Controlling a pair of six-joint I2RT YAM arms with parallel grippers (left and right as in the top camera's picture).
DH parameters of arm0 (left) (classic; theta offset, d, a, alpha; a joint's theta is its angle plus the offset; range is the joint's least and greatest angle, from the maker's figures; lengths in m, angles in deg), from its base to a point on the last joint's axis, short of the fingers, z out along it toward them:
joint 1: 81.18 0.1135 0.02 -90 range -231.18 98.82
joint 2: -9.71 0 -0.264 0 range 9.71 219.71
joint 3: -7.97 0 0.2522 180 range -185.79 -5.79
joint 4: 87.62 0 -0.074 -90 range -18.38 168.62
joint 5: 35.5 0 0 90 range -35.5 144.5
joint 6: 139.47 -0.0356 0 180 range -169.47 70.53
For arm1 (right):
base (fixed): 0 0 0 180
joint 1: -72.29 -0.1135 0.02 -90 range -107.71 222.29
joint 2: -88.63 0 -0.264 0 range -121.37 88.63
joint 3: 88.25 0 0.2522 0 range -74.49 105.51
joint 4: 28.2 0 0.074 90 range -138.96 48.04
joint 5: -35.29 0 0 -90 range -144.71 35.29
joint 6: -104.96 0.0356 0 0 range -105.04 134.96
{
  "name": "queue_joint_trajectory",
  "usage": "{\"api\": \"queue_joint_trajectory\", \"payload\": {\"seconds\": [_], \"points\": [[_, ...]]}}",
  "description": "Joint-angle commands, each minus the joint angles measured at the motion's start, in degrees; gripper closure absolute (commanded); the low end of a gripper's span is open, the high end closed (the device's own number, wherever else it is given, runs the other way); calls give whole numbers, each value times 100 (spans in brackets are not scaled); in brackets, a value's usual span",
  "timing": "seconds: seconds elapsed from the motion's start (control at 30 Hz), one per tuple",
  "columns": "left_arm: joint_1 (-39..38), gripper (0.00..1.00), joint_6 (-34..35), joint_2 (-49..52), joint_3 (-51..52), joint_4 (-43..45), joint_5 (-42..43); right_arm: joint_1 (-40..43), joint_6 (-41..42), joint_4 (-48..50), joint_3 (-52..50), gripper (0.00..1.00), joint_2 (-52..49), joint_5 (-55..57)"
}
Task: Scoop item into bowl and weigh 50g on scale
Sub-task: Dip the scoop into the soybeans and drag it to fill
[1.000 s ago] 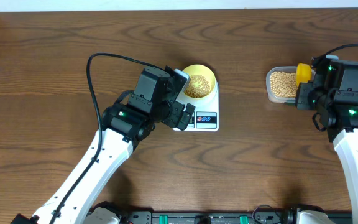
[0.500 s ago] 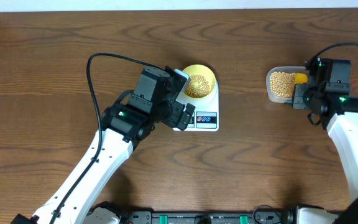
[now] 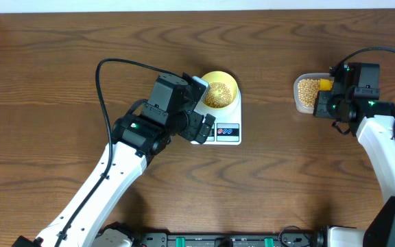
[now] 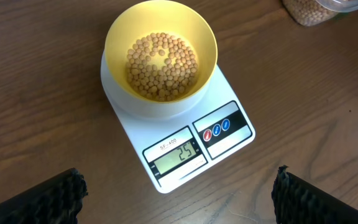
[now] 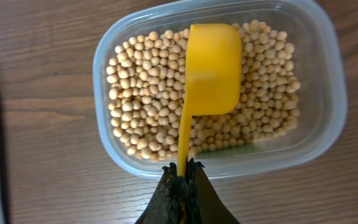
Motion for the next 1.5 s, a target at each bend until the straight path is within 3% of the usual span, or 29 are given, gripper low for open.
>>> {"api": "queue_joint_trajectory", "payload": {"seconds": [0.0,0.73,1.47], "points": [[24,2,-57,-13,-20,7,-72,11,240,-4,55,99,-70,-439],[24,2,-57,-11,-20,7,-72,673,844,-2,55,99,-70,-2011],[24,2,-59,-11,-20,7,-72,1349,1635,15,55,99,-70,-2527]]}}
